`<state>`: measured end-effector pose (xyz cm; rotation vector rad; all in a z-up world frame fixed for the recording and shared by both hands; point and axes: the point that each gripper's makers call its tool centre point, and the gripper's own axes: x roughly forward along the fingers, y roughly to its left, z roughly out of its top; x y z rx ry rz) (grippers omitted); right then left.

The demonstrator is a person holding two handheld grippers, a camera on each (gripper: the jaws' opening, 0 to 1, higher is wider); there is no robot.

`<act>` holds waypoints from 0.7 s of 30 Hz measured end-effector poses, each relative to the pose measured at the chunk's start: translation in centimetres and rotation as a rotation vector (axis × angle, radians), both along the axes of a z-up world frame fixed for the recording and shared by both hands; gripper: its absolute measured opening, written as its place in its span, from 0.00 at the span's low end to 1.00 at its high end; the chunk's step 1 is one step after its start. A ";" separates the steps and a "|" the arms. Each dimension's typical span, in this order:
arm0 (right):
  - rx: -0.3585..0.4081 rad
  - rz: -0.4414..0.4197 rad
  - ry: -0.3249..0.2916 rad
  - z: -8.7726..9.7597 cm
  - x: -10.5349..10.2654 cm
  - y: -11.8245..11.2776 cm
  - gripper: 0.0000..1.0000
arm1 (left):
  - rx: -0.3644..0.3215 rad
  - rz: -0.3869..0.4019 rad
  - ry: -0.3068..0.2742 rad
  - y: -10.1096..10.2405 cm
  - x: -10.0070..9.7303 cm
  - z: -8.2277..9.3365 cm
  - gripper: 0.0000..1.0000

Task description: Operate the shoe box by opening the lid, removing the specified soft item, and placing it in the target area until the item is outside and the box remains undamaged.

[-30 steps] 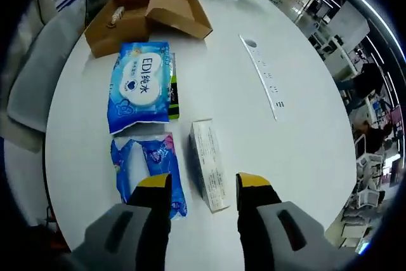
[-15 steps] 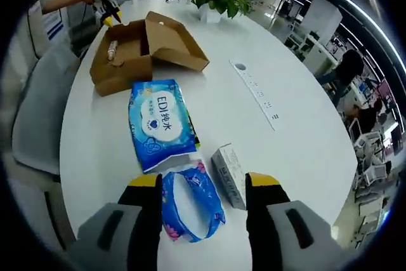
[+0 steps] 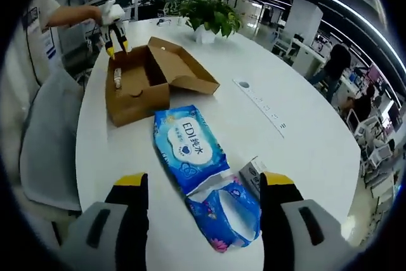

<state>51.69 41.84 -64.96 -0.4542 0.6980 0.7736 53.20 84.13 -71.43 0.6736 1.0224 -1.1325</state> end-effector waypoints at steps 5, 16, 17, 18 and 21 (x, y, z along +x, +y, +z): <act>0.047 -0.026 -0.007 0.4 -1.7 1.6 0.75 | 0.034 -0.063 0.048 -0.4 0.3 -1.1 0.30; 0.110 -0.072 -0.026 1.1 -4.9 3.7 0.78 | 0.104 -0.216 0.131 -0.7 -0.2 -2.1 0.35; 0.112 -0.074 -0.027 1.2 -5.1 3.8 0.78 | 0.111 -0.232 0.133 -0.8 -0.2 -2.3 0.35; 0.117 -0.081 -0.030 1.2 -5.4 3.9 0.78 | 0.115 -0.245 0.134 -0.8 -0.3 -2.3 0.35; 0.132 -0.106 -0.037 1.3 -6.0 3.9 0.78 | 0.129 -0.299 0.145 -1.1 -0.7 -2.7 0.35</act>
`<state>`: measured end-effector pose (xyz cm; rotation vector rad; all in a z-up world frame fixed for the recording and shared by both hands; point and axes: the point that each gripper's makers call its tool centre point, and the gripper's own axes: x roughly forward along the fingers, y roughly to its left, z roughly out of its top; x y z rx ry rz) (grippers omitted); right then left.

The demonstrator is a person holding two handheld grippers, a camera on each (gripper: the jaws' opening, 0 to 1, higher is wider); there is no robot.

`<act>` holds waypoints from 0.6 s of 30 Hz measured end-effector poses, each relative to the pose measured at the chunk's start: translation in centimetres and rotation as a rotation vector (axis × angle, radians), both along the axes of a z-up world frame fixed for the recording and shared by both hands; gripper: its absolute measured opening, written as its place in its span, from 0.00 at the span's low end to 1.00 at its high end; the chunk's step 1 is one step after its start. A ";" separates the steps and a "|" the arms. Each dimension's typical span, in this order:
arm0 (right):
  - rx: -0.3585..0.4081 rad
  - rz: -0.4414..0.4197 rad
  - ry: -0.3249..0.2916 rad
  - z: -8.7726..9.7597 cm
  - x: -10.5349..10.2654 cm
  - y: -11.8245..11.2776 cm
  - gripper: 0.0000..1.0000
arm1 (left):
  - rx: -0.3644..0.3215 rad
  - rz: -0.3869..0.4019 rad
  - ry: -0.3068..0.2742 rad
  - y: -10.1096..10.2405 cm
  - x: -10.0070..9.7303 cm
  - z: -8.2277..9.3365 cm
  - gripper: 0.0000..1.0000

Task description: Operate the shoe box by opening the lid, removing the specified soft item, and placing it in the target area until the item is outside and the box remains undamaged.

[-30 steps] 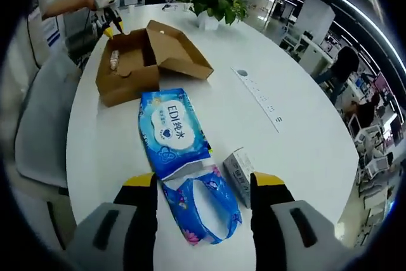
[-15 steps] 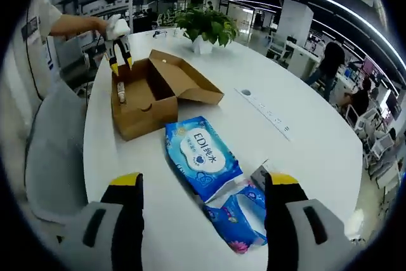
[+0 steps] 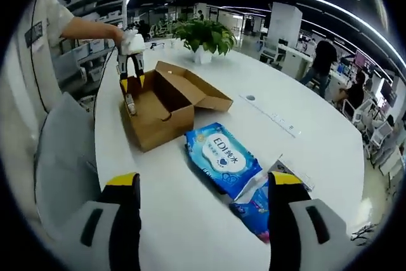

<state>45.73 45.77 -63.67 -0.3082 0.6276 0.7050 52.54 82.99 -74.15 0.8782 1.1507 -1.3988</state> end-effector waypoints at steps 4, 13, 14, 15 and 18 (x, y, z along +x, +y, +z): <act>0.009 -0.025 0.005 -0.4 -1.0 0.0 0.78 | 0.017 -0.055 0.016 -0.2 -0.3 -0.7 0.35; 0.027 -0.078 0.009 -0.4 -1.9 -0.4 0.78 | 0.047 -0.157 0.034 -0.1 -1.0 -2.0 0.33; 0.030 -0.081 0.009 -0.4 -2.0 -0.4 0.78 | 0.049 -0.157 0.036 -0.1 -1.0 -2.2 0.33; 0.031 -0.082 0.011 -0.5 -2.0 -0.3 0.78 | 0.051 -0.159 0.040 -0.1 -1.1 -2.4 0.32; 0.019 -0.079 0.019 -0.7 -2.2 -0.3 0.78 | 0.051 -0.169 0.043 -0.1 -1.3 -2.9 0.30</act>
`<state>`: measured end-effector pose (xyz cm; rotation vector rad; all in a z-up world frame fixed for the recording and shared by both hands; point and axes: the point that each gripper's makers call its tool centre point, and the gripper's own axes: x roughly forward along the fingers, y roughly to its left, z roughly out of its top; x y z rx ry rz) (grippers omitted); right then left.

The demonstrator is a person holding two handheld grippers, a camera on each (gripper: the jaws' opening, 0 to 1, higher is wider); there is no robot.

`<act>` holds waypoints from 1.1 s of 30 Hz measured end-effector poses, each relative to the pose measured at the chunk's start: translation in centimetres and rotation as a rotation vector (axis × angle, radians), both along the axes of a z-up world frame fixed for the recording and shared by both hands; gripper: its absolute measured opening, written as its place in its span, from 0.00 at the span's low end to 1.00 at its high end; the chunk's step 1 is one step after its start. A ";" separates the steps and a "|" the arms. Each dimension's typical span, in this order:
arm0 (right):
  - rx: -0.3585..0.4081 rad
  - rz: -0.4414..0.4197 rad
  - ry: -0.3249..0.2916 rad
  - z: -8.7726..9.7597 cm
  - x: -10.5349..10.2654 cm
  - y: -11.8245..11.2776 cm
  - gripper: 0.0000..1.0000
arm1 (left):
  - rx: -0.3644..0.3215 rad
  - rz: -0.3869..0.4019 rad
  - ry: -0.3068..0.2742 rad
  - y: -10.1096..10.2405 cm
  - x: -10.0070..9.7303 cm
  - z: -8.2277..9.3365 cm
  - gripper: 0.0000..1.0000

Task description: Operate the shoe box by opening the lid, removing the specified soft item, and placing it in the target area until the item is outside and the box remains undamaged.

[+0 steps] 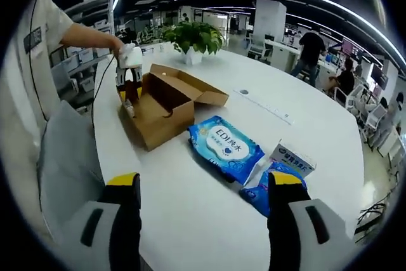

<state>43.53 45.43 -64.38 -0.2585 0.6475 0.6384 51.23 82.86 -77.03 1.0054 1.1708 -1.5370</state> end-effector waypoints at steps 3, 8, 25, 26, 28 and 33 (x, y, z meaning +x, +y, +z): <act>0.001 -0.006 0.001 0.0 0.0 -0.1 0.78 | -0.002 -0.005 0.008 0.0 -0.1 -0.1 0.30; 0.002 -0.012 -0.003 0.1 0.1 0.0 0.77 | -0.020 0.003 -0.004 0.1 0.1 0.0 0.30; 0.012 -0.015 -0.004 0.0 -0.2 0.0 0.77 | -0.058 -0.022 -0.042 -0.5 0.4 0.7 0.26; 0.011 -0.016 -0.002 0.0 -0.3 0.0 0.77 | -0.063 -0.039 -0.034 -0.5 0.1 0.8 0.27; 0.010 -0.015 -0.002 0.0 -0.4 0.0 0.77 | -0.060 -0.059 -0.034 -0.6 -0.1 0.6 0.27; 0.014 -0.016 -0.001 -0.1 -0.5 0.2 0.76 | -0.042 -0.083 -0.046 -0.5 0.1 -0.6 0.25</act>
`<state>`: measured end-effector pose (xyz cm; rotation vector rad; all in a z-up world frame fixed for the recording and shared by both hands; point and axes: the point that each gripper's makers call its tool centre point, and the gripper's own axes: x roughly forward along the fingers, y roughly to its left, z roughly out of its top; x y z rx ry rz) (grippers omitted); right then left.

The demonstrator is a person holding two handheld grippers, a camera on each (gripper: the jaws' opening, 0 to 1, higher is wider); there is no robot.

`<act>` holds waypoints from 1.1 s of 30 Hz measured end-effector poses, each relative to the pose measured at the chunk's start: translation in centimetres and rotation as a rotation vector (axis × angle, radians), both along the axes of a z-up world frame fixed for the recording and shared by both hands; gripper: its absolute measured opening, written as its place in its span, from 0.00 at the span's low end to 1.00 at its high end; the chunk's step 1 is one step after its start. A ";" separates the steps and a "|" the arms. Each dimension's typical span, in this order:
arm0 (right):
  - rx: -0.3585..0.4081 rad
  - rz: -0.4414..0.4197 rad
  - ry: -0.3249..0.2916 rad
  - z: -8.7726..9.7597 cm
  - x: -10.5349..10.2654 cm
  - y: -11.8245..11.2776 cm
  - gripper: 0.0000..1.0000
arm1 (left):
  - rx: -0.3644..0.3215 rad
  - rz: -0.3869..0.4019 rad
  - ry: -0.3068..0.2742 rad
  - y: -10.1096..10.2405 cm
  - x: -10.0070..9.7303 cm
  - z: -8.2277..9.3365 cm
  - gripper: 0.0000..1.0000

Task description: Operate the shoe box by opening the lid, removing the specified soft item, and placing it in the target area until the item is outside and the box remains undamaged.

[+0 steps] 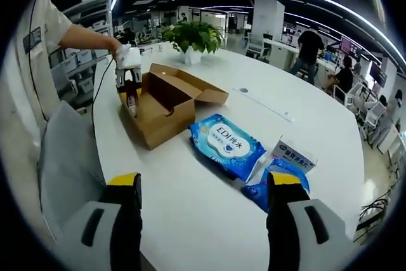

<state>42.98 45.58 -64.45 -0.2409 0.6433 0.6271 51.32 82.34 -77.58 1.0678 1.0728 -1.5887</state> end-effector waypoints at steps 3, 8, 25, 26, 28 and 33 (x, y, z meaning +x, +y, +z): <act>0.003 0.000 -0.005 0.1 0.0 0.1 0.76 | 0.004 -0.010 -0.007 0.2 0.2 -0.7 0.23; 0.004 -0.003 -0.011 0.2 -0.1 0.1 0.75 | 0.008 -0.005 -0.018 0.5 0.6 -1.2 0.20; 0.021 0.010 -0.021 0.5 -0.3 0.6 0.72 | 0.006 0.077 -0.080 0.4 1.6 -1.5 0.17; 0.021 0.012 -0.022 0.5 -0.3 0.7 0.72 | 0.004 0.079 -0.082 0.4 1.6 -1.4 0.17; 0.024 0.016 -0.025 0.5 -0.3 0.8 0.71 | 0.003 0.103 -0.085 0.4 1.7 -1.3 0.17; 0.028 0.031 -0.031 0.8 -0.3 1.3 0.70 | -0.025 0.140 -0.101 0.1 2.1 -0.3 0.17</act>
